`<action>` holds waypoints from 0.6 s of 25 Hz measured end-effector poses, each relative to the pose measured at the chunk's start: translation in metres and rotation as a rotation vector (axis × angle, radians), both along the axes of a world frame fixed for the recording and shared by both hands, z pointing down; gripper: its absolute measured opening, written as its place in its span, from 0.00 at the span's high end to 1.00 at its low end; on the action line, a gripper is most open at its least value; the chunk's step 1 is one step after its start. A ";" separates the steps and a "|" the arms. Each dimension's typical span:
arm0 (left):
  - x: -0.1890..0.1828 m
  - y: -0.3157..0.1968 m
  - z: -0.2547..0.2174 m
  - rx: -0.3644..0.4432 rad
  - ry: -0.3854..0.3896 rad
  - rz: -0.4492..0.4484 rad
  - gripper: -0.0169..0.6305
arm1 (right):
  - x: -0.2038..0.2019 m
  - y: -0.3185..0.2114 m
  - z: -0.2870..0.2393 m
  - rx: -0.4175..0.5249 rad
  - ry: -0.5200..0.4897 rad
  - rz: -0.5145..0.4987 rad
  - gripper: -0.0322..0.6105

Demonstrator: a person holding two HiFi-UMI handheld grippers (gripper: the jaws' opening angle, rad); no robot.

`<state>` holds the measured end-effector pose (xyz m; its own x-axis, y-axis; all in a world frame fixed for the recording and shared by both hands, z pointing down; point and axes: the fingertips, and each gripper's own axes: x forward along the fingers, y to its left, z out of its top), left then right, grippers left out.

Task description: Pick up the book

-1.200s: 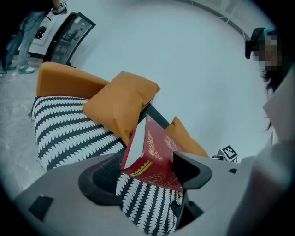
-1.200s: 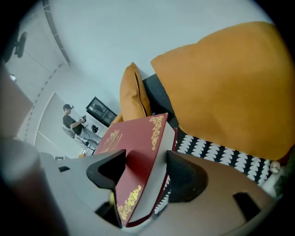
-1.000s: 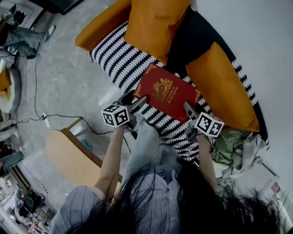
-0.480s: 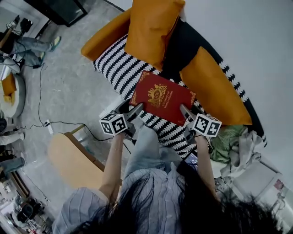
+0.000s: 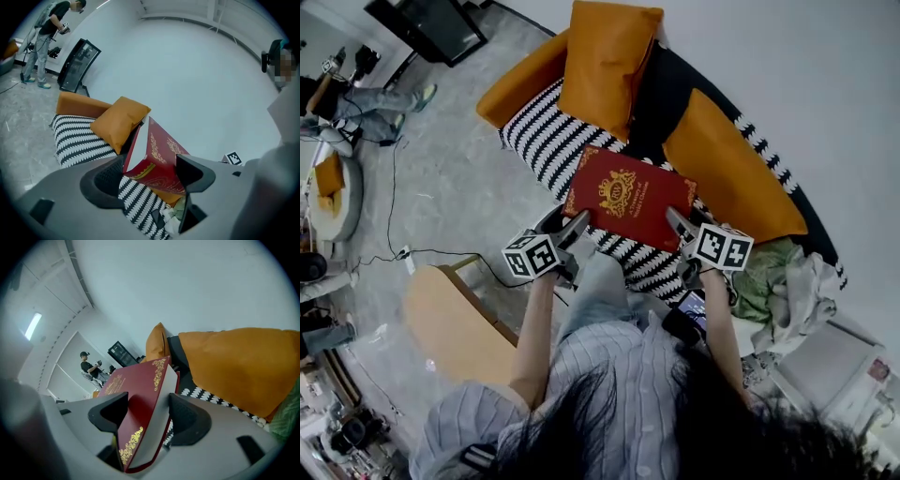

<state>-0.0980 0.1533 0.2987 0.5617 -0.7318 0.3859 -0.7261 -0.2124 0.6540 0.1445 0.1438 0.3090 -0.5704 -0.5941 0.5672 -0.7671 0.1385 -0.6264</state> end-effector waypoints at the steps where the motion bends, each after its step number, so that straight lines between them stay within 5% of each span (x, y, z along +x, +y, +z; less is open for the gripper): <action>1: 0.001 0.005 -0.004 0.004 -0.001 -0.009 0.42 | 0.001 0.004 -0.004 0.005 -0.002 -0.005 0.50; 15: -0.008 0.091 -0.020 -0.007 -0.009 -0.148 0.42 | -0.013 0.057 -0.015 0.016 -0.026 -0.123 0.50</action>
<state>-0.1060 0.2442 0.2789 0.4444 -0.8036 0.3959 -0.7552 -0.0984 0.6481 0.1316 0.2010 0.2938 -0.6542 -0.5272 0.5424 -0.7270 0.2404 -0.6432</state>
